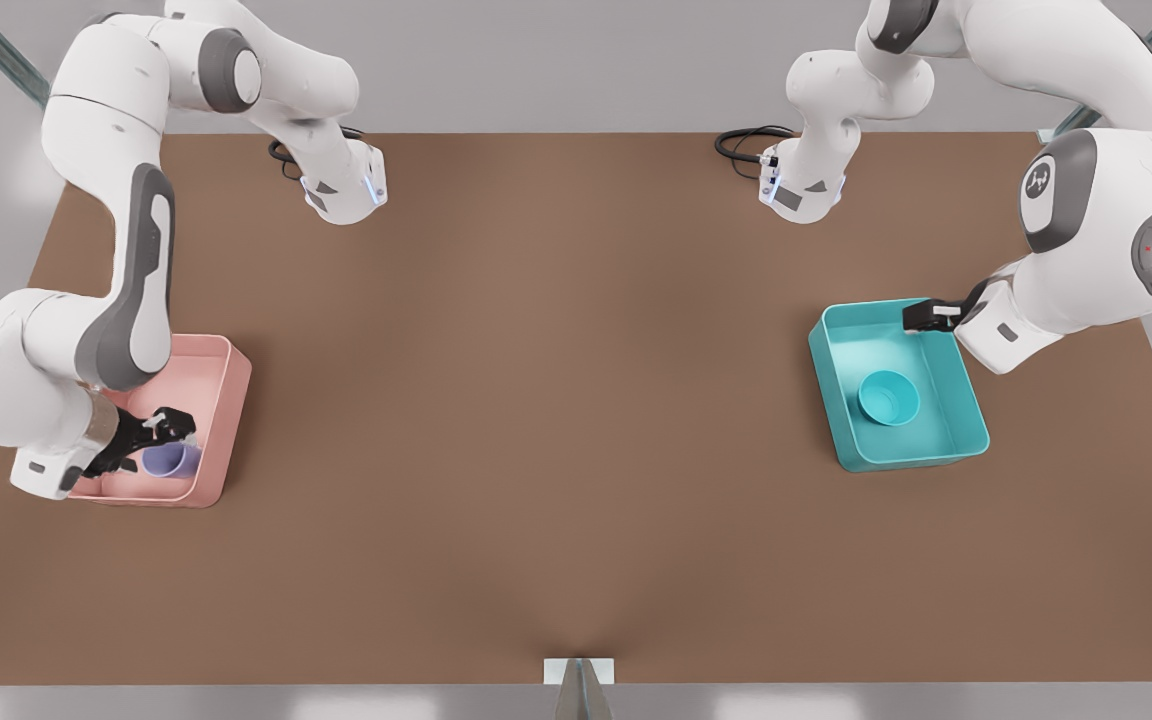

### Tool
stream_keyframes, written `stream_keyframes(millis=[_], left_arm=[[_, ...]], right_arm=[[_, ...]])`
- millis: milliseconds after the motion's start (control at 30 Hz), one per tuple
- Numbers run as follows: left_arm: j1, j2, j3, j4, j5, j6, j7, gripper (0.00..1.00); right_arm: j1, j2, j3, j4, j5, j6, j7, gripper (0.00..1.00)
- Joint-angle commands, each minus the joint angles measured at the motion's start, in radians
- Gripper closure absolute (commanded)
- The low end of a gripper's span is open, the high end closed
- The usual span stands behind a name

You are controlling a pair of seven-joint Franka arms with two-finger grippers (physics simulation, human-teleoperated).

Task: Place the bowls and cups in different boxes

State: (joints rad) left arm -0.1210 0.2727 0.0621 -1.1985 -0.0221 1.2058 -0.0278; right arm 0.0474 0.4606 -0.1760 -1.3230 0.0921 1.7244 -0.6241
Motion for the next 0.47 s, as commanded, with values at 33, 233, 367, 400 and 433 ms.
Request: stream_keyframes(millis=[33,233,367,400,433], left_arm=[[0.000,-0.001,0.001,0.000,0.001,-0.012,-0.011,0.00],[0.000,-0.001,0.001,0.000,0.001,-0.011,-0.011,0.00],[0.000,-0.001,0.001,0.000,0.001,-0.011,-0.011,0.00],[0.000,-0.001,0.001,0.000,0.001,-0.011,-0.011,0.00],[0.000,-0.001,0.001,0.000,0.001,-0.011,-0.011,0.00]], right_arm=[[0.074,-0.086,0.009,0.082,-0.058,-0.457,0.447,0.00],[-0.015,-0.313,0.128,-0.130,-0.132,-0.328,0.532,0.00],[-0.014,-0.313,0.127,-0.130,-0.130,-0.332,0.534,0.00],[-0.011,-0.315,0.127,-0.131,-0.132,-0.330,0.535,0.00],[-0.011,-0.316,0.127,-0.133,-0.132,-0.330,0.534,0.00]])
